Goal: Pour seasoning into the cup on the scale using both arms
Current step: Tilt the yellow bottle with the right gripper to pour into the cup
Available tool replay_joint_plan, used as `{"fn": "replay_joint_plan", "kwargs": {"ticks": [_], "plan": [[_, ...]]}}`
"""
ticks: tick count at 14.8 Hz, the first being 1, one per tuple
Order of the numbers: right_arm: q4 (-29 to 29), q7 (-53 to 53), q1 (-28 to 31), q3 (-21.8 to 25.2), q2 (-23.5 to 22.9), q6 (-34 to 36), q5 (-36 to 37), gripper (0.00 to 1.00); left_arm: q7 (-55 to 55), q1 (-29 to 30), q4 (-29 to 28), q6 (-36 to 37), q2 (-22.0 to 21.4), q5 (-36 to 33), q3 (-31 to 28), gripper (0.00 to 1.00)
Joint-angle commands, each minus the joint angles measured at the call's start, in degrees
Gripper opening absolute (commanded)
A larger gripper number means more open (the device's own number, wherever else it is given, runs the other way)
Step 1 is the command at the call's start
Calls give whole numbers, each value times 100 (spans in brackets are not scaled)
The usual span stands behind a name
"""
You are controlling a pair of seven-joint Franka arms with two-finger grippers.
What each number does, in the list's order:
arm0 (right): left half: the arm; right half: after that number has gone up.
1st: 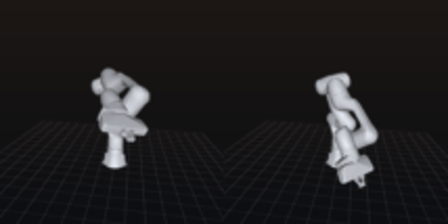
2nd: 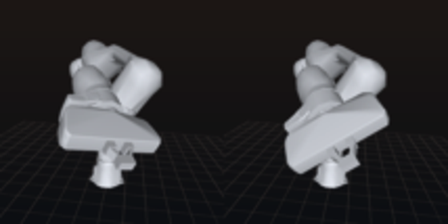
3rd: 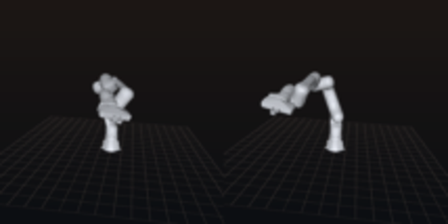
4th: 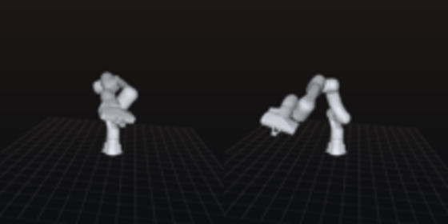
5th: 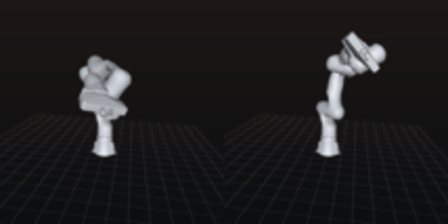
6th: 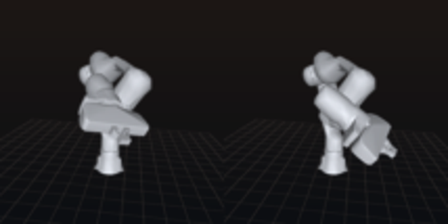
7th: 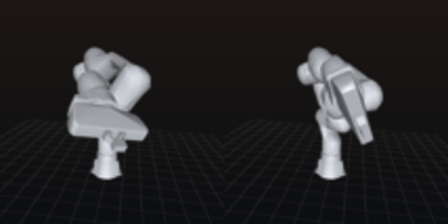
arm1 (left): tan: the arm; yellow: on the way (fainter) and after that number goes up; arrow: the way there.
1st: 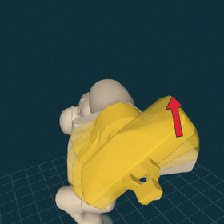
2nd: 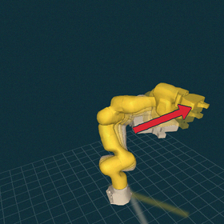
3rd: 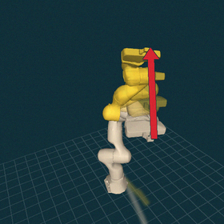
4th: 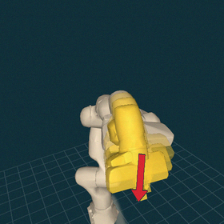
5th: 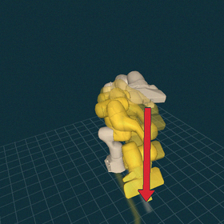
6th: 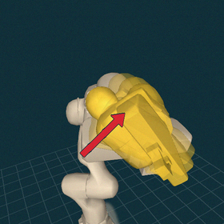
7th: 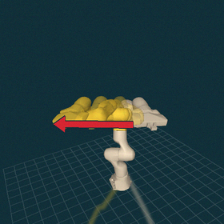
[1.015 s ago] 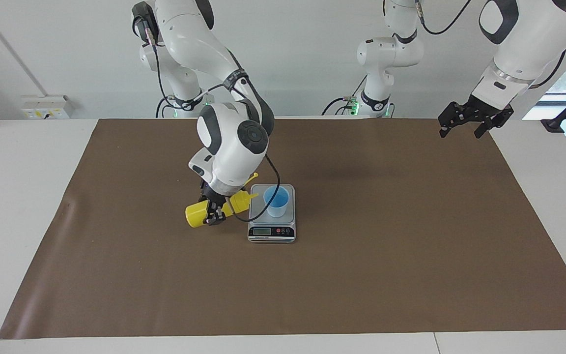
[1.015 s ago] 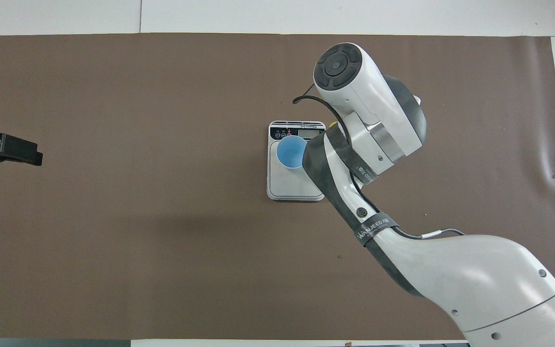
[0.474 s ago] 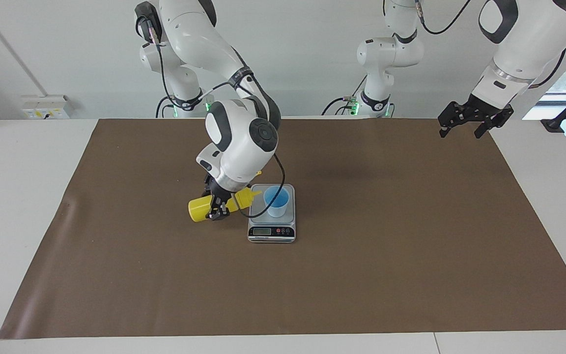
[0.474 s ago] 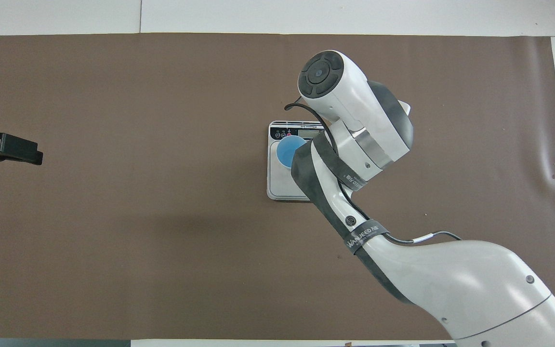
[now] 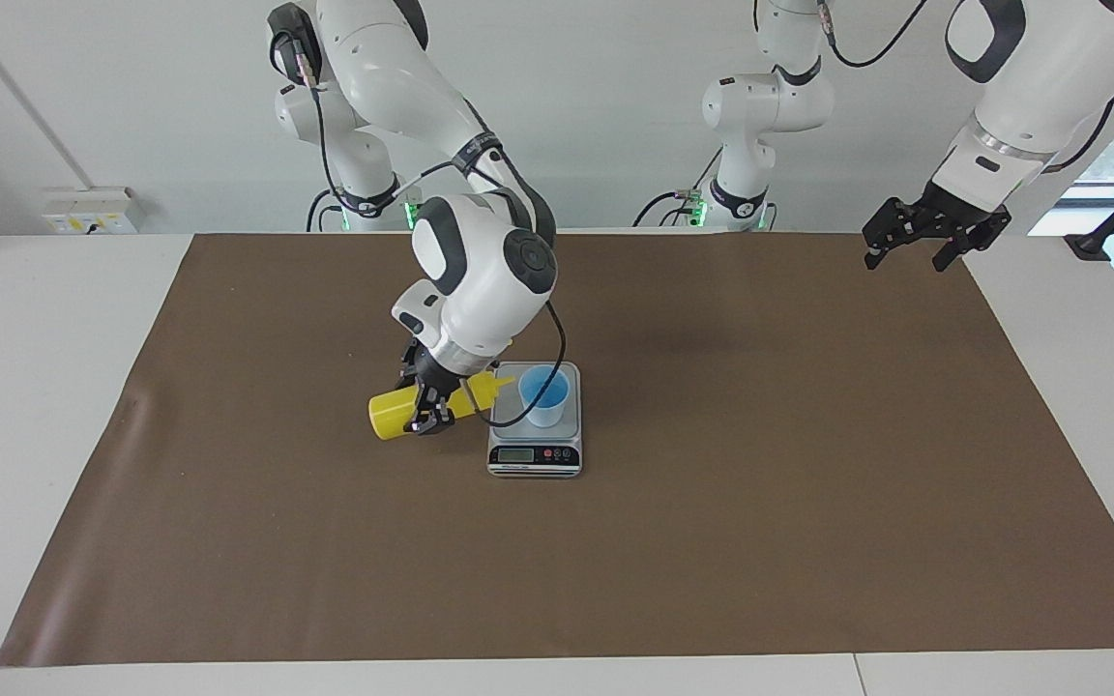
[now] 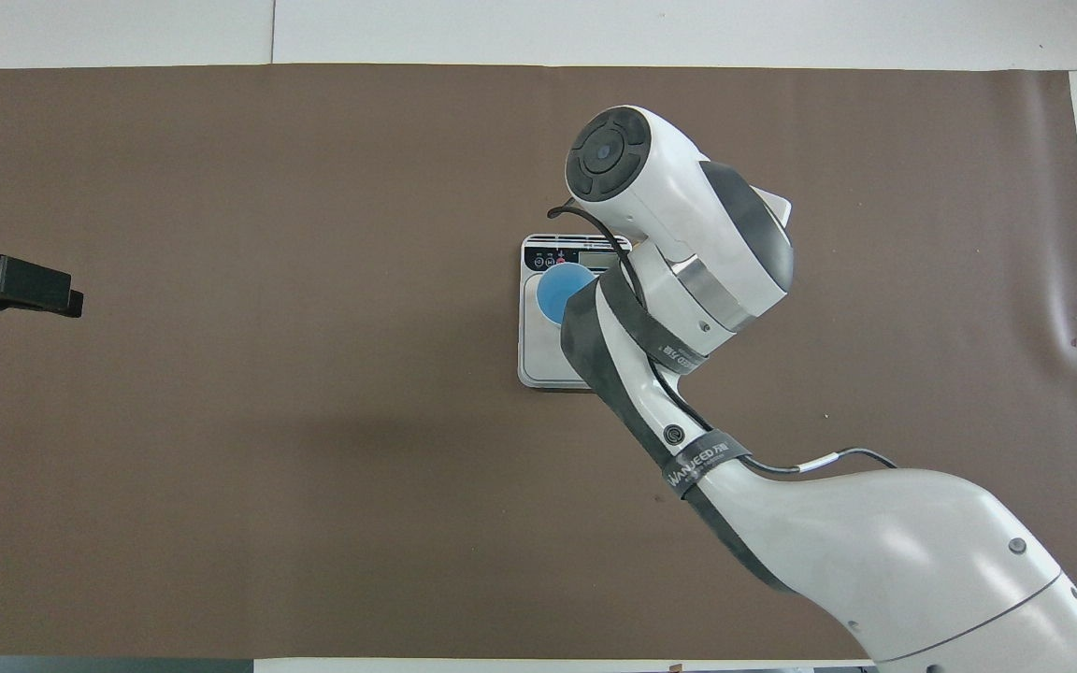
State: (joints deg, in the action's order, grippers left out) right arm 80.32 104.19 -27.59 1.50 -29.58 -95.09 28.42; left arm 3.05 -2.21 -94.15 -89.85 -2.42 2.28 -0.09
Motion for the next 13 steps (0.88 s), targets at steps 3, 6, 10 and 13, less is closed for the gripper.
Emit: {"fn": "replay_joint_plan", "kwargs": {"ticks": [3,6,10,13], "plan": [[36,154,-194,-18,31,-1,286,0,47,98,-148,3,-119,79,27,100],[53,154,-282,-18,40,-18,400,0,55,98,-148,-50,-110,71,35,100],[291,163,-291,-18,110,-150,497,0,56,98,-148,-50,-110,71,35,100],[308,163,-282,-18,119,-177,515,0,56,98,-148,-50,-110,71,35,100]]}}
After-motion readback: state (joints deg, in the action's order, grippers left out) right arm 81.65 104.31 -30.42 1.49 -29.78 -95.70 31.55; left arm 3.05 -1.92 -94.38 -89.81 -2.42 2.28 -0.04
